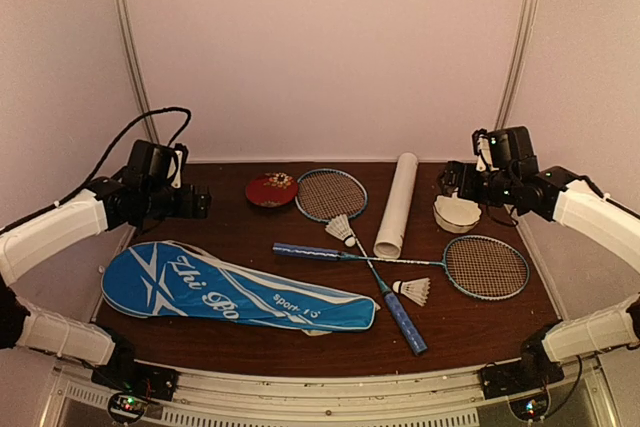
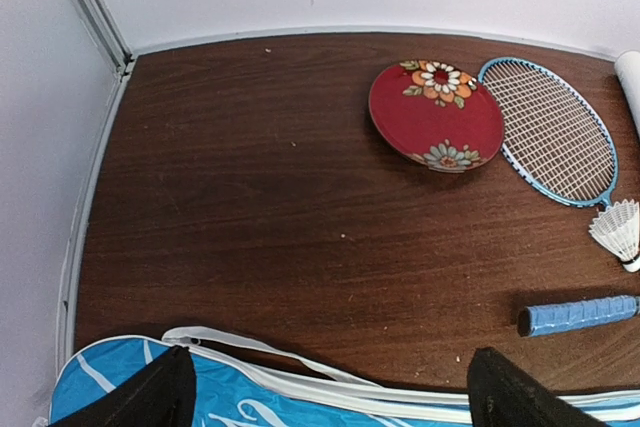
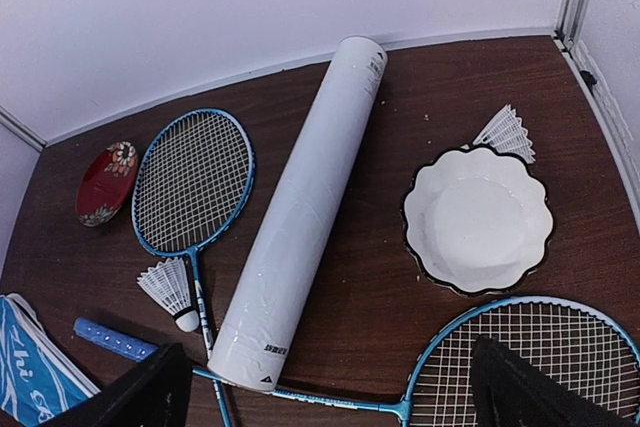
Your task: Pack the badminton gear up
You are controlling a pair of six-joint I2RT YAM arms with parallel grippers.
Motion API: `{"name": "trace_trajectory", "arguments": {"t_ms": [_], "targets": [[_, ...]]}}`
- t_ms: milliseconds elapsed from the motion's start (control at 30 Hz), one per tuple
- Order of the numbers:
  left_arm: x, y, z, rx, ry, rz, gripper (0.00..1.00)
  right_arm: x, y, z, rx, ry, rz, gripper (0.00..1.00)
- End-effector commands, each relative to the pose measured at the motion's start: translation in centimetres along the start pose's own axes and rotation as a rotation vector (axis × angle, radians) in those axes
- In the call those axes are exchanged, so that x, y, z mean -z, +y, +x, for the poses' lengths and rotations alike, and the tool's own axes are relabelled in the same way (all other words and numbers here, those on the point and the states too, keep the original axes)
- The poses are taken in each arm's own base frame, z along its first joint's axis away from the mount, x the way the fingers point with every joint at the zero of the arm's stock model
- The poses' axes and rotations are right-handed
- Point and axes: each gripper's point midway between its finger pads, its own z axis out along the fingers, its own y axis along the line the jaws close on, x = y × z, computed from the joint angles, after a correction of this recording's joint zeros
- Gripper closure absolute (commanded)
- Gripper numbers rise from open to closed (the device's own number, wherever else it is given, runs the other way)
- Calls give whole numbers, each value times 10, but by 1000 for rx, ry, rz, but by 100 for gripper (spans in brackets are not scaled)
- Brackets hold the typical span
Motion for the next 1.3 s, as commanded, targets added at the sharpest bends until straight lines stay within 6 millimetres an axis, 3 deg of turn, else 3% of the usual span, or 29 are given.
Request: {"name": "trace_trajectory", "arguments": {"t_ms": [0,200,333,567,867,1267], "targets": [[7,5,-14,40,-84,-34,2,13,-4,-14,-17,-16,58,0],[9,12,-13,64,-109,-63,2,4,3,-27,-73,35,97,0],[9,16,-12,85,-119,-86,2,-16,12,-31,-147,95,115,0],[9,21,-9,131,-141,-105,2,-75,27,-16,-242,224,179,0],[0,23,-6,155,-128,-131,2,-136,31,13,-269,336,299,0],[-12,22,0,162,-109,-144,2,-194,24,33,-261,397,405,0]]}}
